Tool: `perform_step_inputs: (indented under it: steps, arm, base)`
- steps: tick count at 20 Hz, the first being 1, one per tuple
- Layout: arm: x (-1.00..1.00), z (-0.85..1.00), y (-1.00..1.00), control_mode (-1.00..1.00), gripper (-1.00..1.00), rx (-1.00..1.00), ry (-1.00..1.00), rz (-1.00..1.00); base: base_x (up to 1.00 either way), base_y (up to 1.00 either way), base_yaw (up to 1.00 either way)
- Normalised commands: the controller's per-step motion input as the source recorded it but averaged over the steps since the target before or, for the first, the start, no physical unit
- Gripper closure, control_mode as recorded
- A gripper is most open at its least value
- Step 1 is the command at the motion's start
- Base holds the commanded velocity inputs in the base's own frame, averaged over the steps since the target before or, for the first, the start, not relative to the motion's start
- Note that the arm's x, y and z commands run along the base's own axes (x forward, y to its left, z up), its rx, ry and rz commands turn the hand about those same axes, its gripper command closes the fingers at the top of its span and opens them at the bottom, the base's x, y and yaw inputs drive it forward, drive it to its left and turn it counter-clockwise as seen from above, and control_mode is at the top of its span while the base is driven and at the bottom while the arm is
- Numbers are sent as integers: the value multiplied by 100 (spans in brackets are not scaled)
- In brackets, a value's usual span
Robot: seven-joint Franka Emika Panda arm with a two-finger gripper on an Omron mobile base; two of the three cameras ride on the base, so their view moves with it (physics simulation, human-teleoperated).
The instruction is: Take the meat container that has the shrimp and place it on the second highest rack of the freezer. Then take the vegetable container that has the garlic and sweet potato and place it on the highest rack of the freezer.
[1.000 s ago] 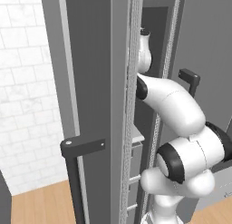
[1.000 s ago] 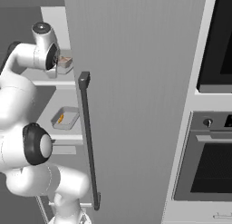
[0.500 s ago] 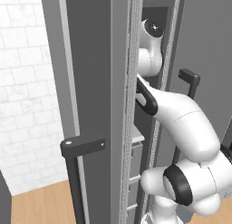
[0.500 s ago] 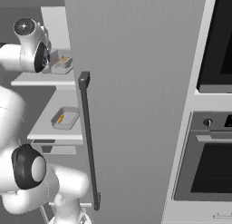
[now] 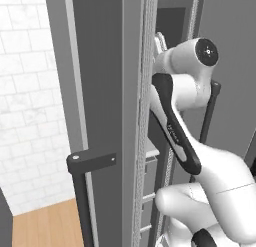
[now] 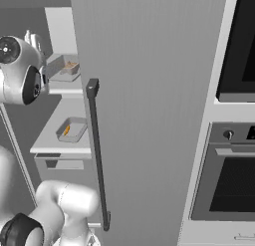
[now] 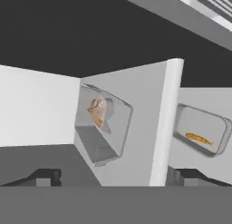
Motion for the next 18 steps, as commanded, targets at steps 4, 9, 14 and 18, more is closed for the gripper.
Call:
perform_step_inputs:
  steps: [4,9,14,18]
  arm:
    - [-100,-3,-48,-100,-100,2,0,-1]
    - [-100,-11,-57,-100,-100,0,4,-4]
    - [-93,-11,-65,-100,-100,0,8,-5]
    - [-84,-15,-68,-100,-100,0,14,-7]
  base:
    - [0,0,0]
    - [0,0,0]
    - [0,0,0]
    - [0,0,0]
